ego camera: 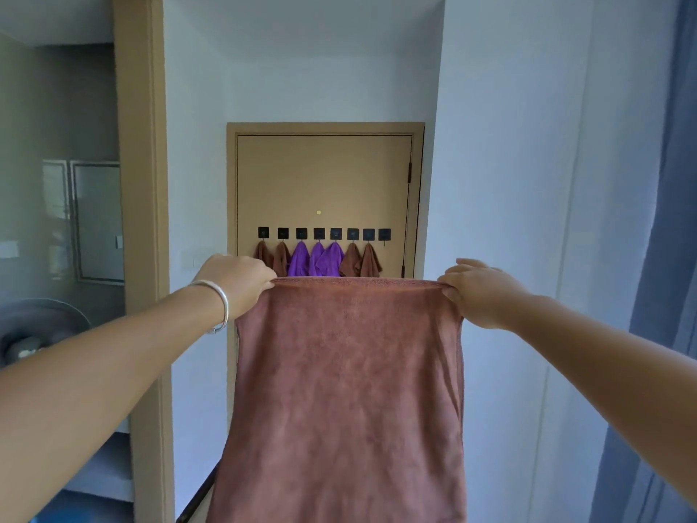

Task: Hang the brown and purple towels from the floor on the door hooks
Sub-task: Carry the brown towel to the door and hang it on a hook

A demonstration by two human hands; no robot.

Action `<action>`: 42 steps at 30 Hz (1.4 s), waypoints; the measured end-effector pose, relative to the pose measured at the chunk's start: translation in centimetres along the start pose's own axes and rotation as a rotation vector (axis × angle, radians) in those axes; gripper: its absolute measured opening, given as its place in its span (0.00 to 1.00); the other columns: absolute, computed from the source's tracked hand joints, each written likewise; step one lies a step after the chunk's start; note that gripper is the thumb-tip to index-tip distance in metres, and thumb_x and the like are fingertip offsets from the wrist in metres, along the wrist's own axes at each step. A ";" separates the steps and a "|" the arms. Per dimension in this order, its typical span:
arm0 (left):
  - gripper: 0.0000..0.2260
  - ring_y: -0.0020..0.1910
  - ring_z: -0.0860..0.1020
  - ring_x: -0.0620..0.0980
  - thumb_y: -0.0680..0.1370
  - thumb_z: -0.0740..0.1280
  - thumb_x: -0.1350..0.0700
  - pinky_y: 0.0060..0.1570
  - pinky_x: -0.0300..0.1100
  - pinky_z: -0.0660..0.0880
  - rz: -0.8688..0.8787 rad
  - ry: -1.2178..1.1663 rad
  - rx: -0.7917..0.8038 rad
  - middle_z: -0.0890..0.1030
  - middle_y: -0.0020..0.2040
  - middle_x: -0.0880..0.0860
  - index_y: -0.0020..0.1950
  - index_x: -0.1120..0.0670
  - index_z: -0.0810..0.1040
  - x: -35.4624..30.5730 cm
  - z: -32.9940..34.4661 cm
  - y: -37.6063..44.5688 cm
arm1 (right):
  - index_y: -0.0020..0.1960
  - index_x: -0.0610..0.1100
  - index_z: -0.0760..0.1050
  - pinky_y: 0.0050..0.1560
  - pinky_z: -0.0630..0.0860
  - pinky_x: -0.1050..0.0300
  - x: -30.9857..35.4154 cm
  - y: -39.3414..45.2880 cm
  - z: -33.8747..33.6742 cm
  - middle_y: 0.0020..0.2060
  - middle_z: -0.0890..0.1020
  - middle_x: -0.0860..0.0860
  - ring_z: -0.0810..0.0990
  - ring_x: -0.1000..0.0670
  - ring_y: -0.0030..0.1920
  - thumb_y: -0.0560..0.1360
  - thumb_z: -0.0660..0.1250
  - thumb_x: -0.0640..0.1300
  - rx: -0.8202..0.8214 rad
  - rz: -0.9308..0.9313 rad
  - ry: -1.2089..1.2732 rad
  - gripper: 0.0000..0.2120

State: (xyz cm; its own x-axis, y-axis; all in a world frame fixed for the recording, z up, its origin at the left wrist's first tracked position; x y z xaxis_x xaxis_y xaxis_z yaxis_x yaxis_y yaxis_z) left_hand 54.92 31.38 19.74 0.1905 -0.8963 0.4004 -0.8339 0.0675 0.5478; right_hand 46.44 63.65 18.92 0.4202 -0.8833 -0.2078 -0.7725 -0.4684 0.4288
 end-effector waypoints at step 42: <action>0.15 0.50 0.78 0.49 0.84 0.51 0.51 0.44 0.42 0.70 -0.024 0.023 0.169 0.80 0.51 0.48 0.52 0.50 0.78 -5.1 30.6 38.5 | 0.65 0.48 0.75 0.66 0.67 0.49 -13.5 42.5 28.6 0.60 0.76 0.50 0.67 0.47 0.68 0.83 0.52 0.48 -0.053 -0.112 0.257 0.17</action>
State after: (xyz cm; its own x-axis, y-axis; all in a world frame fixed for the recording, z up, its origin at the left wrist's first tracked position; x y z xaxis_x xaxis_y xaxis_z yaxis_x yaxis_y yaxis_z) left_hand 6.02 25.08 16.26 0.2213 -0.8865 0.4064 -0.9041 -0.0303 0.4263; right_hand -5.74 55.09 14.78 0.6136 -0.7890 -0.0295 -0.6915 -0.5551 0.4622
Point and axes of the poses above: each hand's wrist, its own y-axis towards the middle knuckle, its own z-axis out of the palm, x = y × z, the point moved 8 cm from there along y, towards the middle knuckle
